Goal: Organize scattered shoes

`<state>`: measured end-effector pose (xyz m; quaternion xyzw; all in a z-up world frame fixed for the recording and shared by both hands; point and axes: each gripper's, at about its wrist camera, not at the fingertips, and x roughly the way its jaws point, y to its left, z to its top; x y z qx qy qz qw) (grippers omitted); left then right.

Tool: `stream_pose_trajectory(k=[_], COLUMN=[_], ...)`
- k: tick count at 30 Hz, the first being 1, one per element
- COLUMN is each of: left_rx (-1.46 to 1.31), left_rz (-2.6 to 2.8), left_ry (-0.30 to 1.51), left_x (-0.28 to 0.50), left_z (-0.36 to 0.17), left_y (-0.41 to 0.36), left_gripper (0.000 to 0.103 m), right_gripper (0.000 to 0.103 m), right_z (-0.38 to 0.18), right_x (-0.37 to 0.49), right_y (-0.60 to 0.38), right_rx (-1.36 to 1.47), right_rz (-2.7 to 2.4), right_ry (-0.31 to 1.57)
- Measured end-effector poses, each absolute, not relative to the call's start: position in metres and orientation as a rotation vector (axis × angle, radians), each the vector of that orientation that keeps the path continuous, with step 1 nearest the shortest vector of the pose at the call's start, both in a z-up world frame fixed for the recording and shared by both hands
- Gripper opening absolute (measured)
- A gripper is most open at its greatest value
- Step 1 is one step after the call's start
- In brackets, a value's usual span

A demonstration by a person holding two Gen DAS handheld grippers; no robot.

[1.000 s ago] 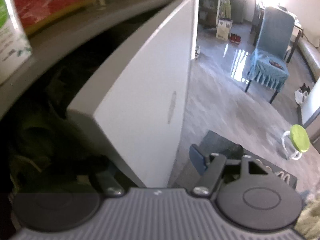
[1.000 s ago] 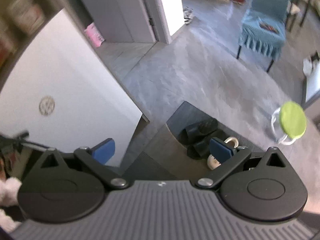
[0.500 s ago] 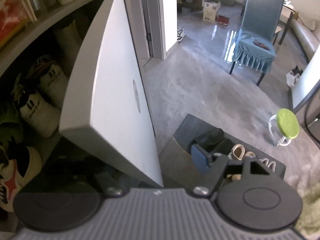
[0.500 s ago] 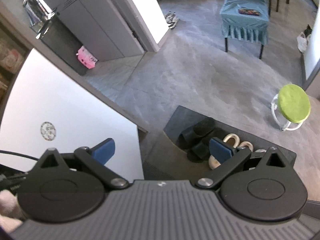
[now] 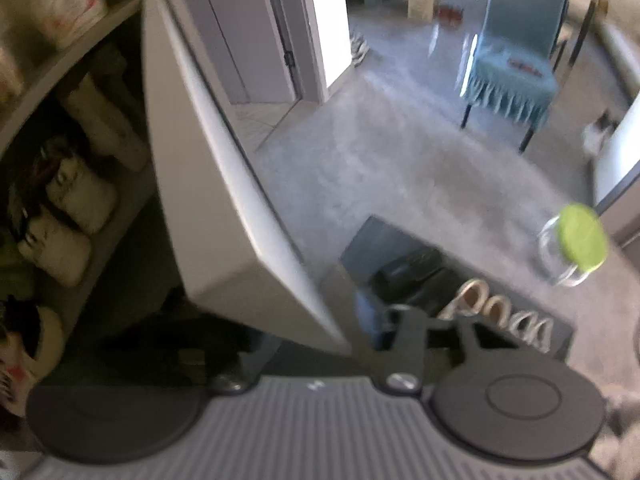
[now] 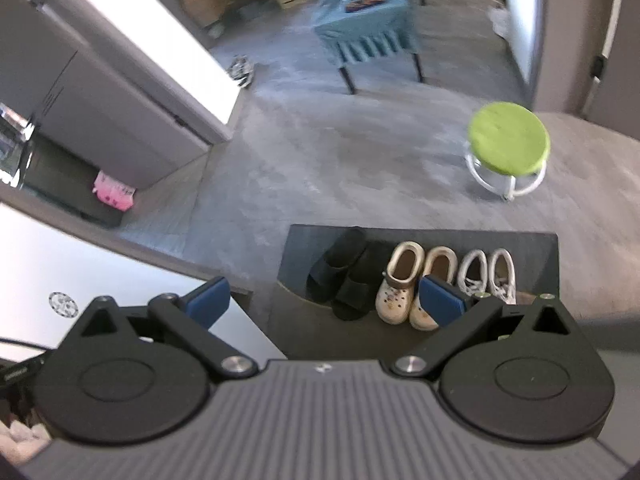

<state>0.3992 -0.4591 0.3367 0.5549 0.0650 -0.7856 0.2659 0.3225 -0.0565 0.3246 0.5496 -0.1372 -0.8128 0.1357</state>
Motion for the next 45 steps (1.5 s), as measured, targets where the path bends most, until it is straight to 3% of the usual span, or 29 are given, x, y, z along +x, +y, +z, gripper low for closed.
stream_pose_trajectory(k=[3,8,15,21,29,37,45], left_rx=[1.51,1.496,1.464,1.438,1.492,1.491,1.377], left_rz=[-2.043,-2.012,-2.007,-1.995,-2.026,-2.109,-2.27], left_ry=[0.308,0.415,0.473,0.524,0.491,0.5,0.49], left_x=[0.371,0.34,0.307,0.282,0.256,0.263,0.338], left_z=[0.333,0.326,0.323,0.315,0.316,0.333,0.373], left_y=[-0.463,-0.462,-0.461,-0.464,-0.461,-0.459,-0.463], left_gripper=[0.034,0.034,0.039,0.05,0.052,0.059,0.059], right_gripper=[0.103,0.103,0.103,0.103,0.103,0.103,0.103], right_z=[0.32,0.316,0.311,0.307,0.315,0.312,0.3], right_x=[0.327,0.341,0.356,0.362,0.359,0.353,0.376], right_y=[-0.04,-0.027,-0.013,-0.009,-0.002,-0.021,-0.078], right_rx=[1.611,1.617,1.623,1.626,1.624,1.656,1.724], right_rz=[-2.38,-2.401,-2.423,-2.429,-2.436,-2.354,-2.245], right_ry=[-0.404,-0.447,-0.497,-0.516,-0.511,-0.385,-0.218])
